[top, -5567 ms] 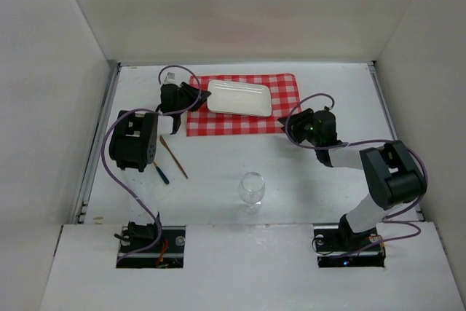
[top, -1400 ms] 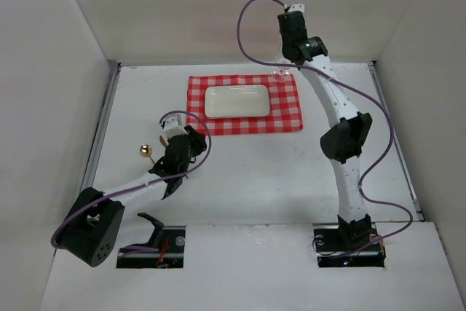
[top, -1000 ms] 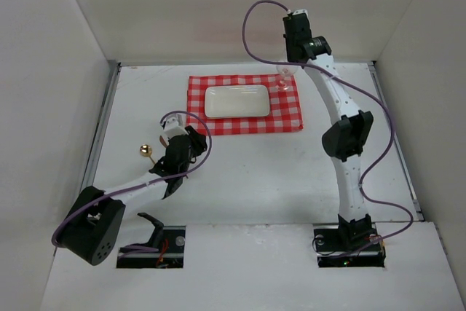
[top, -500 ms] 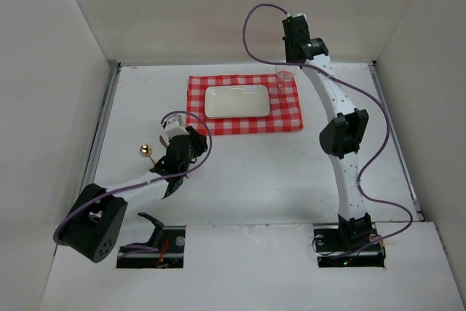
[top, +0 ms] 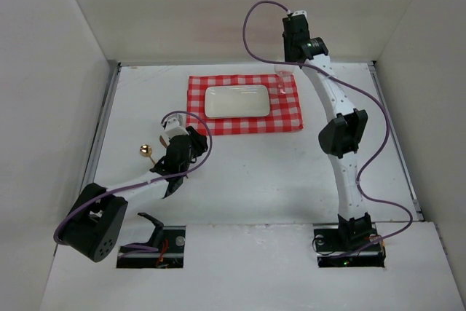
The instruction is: Set the dinner table for one person
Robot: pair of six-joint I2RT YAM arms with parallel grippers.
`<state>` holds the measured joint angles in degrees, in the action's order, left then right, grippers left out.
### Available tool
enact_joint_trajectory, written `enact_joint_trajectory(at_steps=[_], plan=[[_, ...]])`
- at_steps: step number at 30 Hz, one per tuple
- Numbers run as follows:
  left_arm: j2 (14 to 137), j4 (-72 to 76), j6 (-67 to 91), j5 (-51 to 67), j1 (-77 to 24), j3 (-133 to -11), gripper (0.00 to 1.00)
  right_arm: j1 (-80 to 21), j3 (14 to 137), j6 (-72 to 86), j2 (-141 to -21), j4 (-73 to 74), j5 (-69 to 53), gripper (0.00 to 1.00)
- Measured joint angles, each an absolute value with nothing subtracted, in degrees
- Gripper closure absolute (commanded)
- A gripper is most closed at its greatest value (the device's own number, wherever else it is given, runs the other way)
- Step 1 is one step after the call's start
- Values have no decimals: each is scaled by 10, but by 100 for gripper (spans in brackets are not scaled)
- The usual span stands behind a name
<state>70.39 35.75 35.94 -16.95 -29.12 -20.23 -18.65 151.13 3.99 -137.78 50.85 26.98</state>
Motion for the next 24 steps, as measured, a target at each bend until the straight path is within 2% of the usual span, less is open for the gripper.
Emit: enact_joint_trajectory(at_steps=[24], plan=[[705, 357, 361, -169, -291, -202, 64, -187, 1512, 41, -1355, 496, 269, 54]])
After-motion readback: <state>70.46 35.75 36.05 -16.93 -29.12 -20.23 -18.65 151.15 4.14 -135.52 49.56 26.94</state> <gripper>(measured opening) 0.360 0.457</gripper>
